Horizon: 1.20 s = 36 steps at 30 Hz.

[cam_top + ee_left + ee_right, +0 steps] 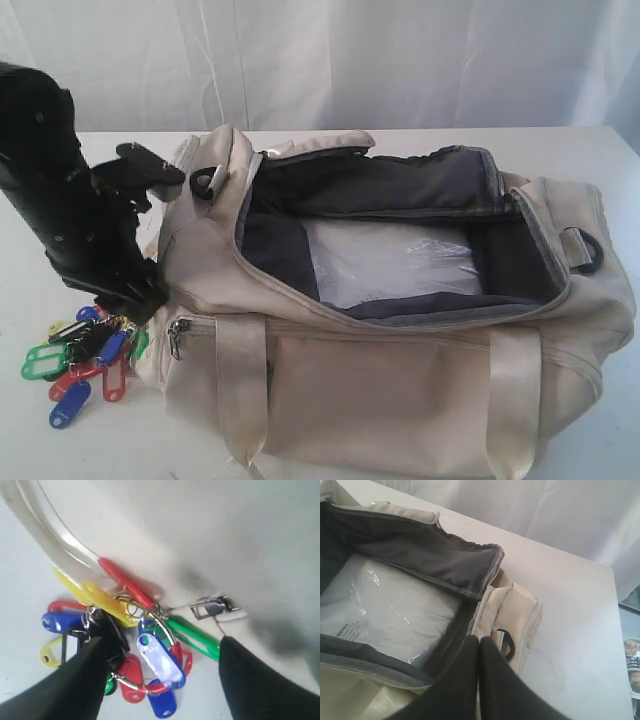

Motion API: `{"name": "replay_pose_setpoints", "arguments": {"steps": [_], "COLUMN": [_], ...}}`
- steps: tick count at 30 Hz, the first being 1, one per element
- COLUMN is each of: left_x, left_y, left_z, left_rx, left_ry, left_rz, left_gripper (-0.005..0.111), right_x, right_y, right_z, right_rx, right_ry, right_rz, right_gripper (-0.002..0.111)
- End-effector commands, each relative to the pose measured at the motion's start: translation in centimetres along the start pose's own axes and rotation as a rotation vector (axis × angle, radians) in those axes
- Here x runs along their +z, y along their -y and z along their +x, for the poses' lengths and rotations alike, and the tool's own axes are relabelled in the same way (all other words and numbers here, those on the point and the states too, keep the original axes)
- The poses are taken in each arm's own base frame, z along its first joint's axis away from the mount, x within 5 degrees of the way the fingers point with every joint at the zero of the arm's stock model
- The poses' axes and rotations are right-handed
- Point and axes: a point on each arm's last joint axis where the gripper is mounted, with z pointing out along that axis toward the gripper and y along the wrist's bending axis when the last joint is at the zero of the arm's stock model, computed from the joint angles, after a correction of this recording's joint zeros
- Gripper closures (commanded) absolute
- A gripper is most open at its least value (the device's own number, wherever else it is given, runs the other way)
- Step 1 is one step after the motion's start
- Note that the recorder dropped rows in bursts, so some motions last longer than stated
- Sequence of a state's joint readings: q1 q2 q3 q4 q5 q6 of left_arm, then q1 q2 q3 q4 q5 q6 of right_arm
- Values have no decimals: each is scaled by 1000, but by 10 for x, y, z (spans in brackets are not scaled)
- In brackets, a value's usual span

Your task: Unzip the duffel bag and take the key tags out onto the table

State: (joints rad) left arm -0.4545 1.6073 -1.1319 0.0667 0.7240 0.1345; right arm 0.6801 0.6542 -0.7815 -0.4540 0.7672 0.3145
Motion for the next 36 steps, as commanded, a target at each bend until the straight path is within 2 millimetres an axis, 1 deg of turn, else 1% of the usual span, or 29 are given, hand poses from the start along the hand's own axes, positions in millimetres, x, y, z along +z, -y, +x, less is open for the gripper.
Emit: {"name": "replay_pose_setpoints", "arguments": {"steps": [1,5,7,11,14,18,20,23,26,36], "left_x": [-39,-71,-89,-121,-133,-130,-123,-114,-108,-108], "left_y": [5,10,14,23,30,36,40,43,44,44], "left_z": [11,26,38,69,93,117,129,141,145,145], "left_rx": [4,-24,-36,-93,-168,-184,-184,-185,-185,-182], "left_ry": [4,26,61,217,383,556,589,573,536,533], "left_rz": [-1,-2,-3,-36,-60,-90,-96,-93,-86,-87], "left_gripper": [49,68,82,107,107,107,107,107,107,107], "right_x": [0,0,0,0,0,0,0,0,0,0], "right_y": [1,1,0,0,0,0,0,0,0,0], "right_z": [0,-1,-1,-1,-1,-2,-2,-2,-2,-1], "right_rx": [-3,-3,-3,-3,-3,-3,-3,-2,-2,-2], "right_ry": [17,24,26,26,27,33,33,33,33,29], "right_rz": [5,3,2,2,2,0,0,-1,-1,0], "right_gripper": [108,108,108,108,108,108,108,108,108,108]}}
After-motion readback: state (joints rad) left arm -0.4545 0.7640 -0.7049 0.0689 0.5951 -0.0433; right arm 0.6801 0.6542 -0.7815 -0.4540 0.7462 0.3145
